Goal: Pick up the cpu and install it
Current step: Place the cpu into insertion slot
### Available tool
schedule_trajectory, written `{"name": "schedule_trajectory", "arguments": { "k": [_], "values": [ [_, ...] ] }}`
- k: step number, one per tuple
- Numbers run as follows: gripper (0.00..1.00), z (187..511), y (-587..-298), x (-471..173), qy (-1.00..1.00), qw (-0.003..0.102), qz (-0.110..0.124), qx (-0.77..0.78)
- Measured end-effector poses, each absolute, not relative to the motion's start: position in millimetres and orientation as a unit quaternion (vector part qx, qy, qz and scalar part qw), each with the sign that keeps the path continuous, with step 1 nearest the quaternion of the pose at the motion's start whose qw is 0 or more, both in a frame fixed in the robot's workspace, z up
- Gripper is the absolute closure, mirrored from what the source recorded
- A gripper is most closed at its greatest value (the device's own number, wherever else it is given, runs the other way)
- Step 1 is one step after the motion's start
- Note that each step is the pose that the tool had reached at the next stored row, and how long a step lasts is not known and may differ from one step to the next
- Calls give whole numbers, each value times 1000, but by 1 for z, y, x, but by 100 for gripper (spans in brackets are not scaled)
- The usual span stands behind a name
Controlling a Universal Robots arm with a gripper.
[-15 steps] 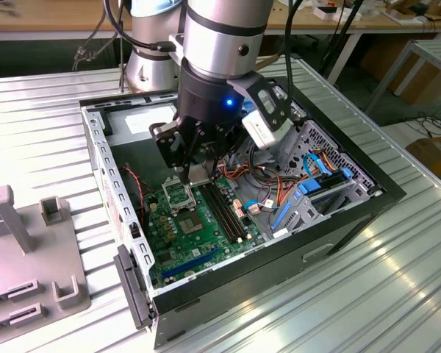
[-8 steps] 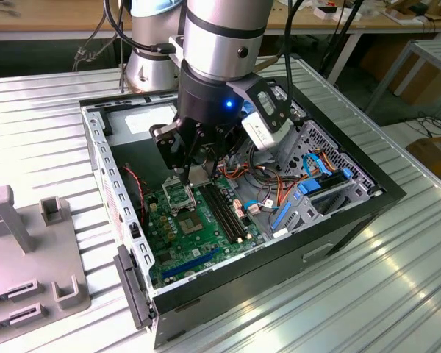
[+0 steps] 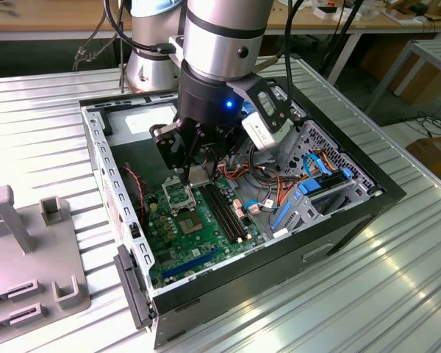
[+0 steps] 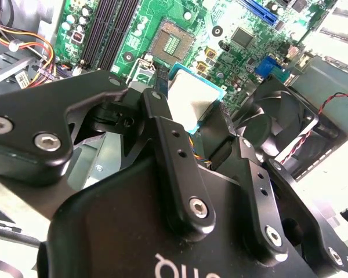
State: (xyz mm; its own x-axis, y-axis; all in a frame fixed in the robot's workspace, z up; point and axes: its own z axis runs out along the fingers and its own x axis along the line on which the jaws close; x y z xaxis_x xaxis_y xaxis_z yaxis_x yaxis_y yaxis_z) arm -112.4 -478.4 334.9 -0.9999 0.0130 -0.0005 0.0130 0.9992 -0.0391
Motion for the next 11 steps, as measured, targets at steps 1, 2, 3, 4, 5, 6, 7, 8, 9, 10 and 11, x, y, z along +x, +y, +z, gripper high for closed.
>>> {"name": "schedule_trajectory", "arguments": {
  "k": [1,2,3,4,5,6,7,8,9,10,11],
  "values": [
    [53,335,-478,-112,1000,0,-20,7],
    [53,334,-478,-112,1000,0,-20,7],
    [53,333,-478,-112,1000,0,-20,7],
    [53,331,-478,-112,1000,0,-20,6],
    [53,330,-478,-111,1000,0,-20,6],
    [53,326,-478,-111,1000,0,-20,-3],
    [53,324,-478,-109,1000,1,-20,-12],
    [53,323,-478,-109,1000,1,-20,-16],
    [53,321,-478,-108,1000,1,-20,-16],
    [53,318,-478,-108,1000,1,-20,-16],
    [53,316,-478,-108,1000,1,-20,-16]
  ]
}}
